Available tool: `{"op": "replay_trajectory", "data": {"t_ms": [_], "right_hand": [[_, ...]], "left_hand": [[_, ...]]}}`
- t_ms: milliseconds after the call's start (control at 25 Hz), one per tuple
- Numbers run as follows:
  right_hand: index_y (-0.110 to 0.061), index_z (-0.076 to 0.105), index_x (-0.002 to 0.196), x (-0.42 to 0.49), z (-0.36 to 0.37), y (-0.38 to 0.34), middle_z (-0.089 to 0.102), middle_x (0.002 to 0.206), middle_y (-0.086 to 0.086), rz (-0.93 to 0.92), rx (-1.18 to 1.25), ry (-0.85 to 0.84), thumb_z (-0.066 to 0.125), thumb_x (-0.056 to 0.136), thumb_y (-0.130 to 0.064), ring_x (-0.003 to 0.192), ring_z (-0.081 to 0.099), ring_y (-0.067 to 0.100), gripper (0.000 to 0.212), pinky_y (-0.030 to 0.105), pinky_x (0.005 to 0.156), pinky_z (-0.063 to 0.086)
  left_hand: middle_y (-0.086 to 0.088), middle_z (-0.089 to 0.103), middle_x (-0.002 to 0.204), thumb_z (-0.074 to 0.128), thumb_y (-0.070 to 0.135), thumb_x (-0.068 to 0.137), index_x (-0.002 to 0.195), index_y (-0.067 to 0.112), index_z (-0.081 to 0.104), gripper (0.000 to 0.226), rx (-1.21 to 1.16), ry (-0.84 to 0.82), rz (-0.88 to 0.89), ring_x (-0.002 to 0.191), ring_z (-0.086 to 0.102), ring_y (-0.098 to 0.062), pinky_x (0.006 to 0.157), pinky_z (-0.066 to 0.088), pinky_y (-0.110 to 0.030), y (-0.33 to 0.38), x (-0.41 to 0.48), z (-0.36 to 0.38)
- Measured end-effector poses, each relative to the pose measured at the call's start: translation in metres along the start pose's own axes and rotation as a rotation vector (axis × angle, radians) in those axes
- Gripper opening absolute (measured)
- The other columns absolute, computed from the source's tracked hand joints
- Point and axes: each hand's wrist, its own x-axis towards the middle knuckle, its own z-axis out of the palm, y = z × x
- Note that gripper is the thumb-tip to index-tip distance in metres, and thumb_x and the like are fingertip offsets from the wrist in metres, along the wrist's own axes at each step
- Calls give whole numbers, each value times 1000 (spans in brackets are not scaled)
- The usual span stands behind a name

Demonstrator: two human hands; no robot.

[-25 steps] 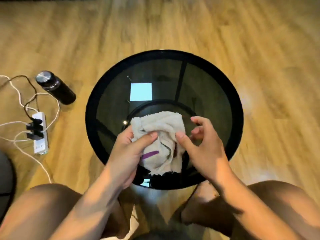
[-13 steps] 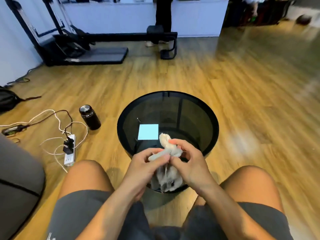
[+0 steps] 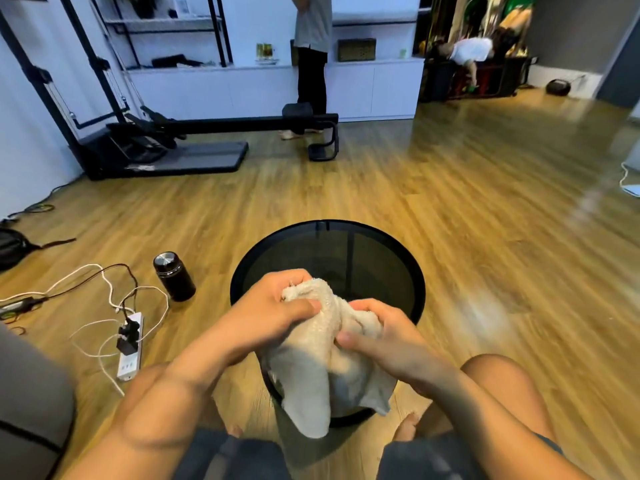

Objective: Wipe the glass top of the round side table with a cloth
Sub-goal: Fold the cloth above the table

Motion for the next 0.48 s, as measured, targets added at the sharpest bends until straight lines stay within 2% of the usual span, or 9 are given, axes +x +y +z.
{"op": "replay_trajectory", "data": {"t_ms": [80,160,200,240,280,360,400,480], "right_hand": [[-27,69,99,6,-16,2,72,95,-4,7,-265,-65,84,71,-33,90,69,17,32,40,82,57],[-30,67,106,10,-26,-9,69,101,-9,27,-463,-191,85,67,-36,97,66,15,44,40,87,55],[-31,65,112,13,-26,-17,69,107,-9,-13,-443,-226,84,65,-36,102,66,13,51,39,91,54],[-28,66,114,16,-22,-27,70,108,-6,-97,-386,-265,82,68,-32,104,66,13,49,39,92,53],[-21,68,110,18,-15,-38,72,106,-2,-193,-331,-299,79,74,-25,102,67,16,38,41,91,54],[-10,69,103,20,-2,-53,73,102,8,-283,-210,-356,71,83,-17,98,68,24,21,49,90,53],[-5,68,102,18,1,-61,73,102,11,-266,-81,-367,69,83,-15,96,68,26,22,51,90,53],[-2,66,105,16,4,-74,70,100,12,-208,247,-391,67,77,-12,95,67,26,30,44,85,54]], "left_hand": [[-4,59,71,67,18,77,79,9,64,10,49,-165,-4,66,52,-16,62,39,-30,16,5,-21],[-3,62,72,68,10,84,80,14,69,5,173,-378,7,66,54,-14,61,42,-26,35,13,-36],[-2,63,72,66,7,86,82,17,71,11,258,-468,27,65,55,-11,60,43,-24,44,18,-39],[-1,65,72,65,6,88,86,16,72,12,325,-523,49,64,56,-8,59,44,-22,52,23,-39],[0,69,73,66,5,89,91,13,73,11,376,-522,55,63,59,-5,60,46,-19,59,29,-40],[5,75,80,70,8,87,97,16,74,14,428,-393,74,67,65,-1,65,50,-19,68,39,-48],[5,76,83,75,13,83,98,21,74,17,441,-273,74,71,67,-1,68,50,-21,68,44,-57],[5,75,80,81,27,76,97,29,74,22,371,-4,3,68,66,-4,65,49,-24,58,49,-77]]}}
